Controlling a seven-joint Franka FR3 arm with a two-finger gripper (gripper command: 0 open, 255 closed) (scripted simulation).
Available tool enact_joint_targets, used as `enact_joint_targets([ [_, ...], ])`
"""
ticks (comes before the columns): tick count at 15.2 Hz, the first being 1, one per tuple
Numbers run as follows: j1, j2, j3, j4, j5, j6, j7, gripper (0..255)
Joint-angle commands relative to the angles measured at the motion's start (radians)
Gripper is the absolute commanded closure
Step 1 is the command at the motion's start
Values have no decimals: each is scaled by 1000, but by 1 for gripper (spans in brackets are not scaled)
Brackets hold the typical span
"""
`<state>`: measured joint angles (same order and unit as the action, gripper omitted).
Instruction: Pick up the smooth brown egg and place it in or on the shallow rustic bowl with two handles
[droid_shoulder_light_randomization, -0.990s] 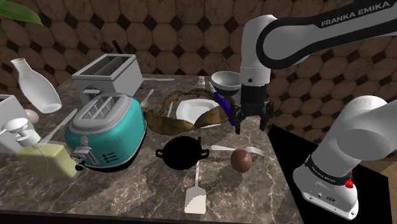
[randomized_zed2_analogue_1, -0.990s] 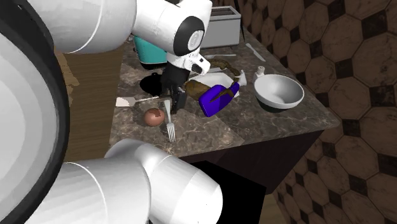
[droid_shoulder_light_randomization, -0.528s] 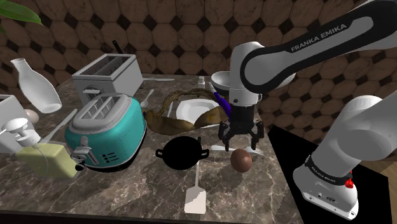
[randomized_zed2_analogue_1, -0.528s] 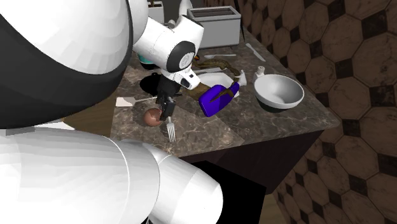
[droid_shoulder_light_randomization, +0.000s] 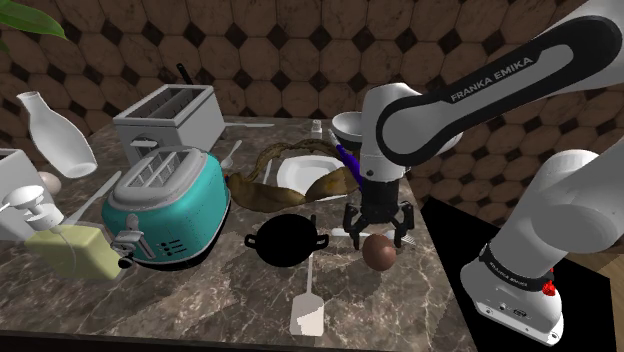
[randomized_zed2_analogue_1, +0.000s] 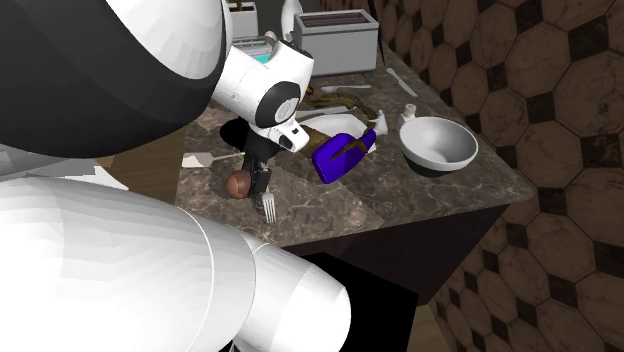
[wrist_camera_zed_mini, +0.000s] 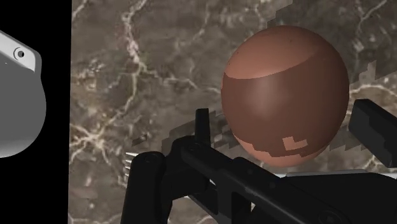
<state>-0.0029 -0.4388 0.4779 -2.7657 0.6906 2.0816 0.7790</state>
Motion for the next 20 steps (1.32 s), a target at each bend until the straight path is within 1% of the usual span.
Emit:
enact_joint_targets([
  [1, 0, 1, 1, 0, 1, 2, 0, 0],
  [4, 0, 1, 1, 0, 1, 2, 0, 0],
  [5, 0, 1, 1, 0, 1, 2, 0, 255],
  [14, 0, 1, 1, 0, 1, 2, 0, 255],
  [20, -1, -72, -26, 33, -27, -101, 33, 255],
])
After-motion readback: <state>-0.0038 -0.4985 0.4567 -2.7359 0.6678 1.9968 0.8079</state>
